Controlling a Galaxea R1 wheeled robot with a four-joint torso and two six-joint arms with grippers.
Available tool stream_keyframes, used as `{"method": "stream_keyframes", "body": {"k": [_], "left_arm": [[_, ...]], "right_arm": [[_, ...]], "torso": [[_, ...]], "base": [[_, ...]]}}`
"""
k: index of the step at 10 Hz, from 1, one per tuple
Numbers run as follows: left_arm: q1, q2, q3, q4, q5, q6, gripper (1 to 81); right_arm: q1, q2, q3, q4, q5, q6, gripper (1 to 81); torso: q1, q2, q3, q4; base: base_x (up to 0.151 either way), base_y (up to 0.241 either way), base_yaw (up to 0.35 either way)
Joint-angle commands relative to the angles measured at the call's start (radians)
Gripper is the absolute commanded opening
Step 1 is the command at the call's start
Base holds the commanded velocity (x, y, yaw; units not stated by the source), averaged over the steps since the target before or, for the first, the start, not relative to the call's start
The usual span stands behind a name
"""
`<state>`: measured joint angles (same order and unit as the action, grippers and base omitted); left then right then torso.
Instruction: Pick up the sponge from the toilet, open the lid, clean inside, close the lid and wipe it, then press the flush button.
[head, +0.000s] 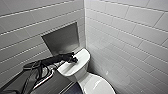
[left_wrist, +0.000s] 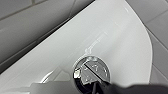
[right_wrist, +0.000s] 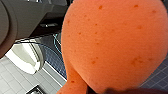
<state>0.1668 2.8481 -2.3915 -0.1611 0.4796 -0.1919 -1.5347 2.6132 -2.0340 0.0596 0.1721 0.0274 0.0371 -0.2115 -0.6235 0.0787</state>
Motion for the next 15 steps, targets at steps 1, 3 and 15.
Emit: {"method": "stream_keyframes", "body": {"k": [1, 3, 15], "left_arm": [[-0.186, 0.022, -0.06, 0.003, 0.027, 0.006, 1.0], [-0.186, 0.06, -0.129, 0.04, 0.016, 0.009, 1.0], [-0.198, -0.057, 0.1, 0.048, 0.034, 0.003, 1.0]], "right_arm": [[-0.016, -0.014, 0.028, -0.017, -0.079, 0.003, 1.0], [-0.02, -0.014, 0.025, -0.018, -0.079, 0.003, 1.0], [-0.014, 0.018, -0.014, -0.015, -0.08, 0.003, 1.0]], "torso": [[0.0, 0.0, 0.0, 0.0], [0.0, 0.0, 0.0, 0.0], [-0.001, 0.0, -0.036, 0.0]], "base": [[0.0, 0.0, 0.0], [0.0, 0.0, 0.0], [0.0, 0.0, 0.0]]}}
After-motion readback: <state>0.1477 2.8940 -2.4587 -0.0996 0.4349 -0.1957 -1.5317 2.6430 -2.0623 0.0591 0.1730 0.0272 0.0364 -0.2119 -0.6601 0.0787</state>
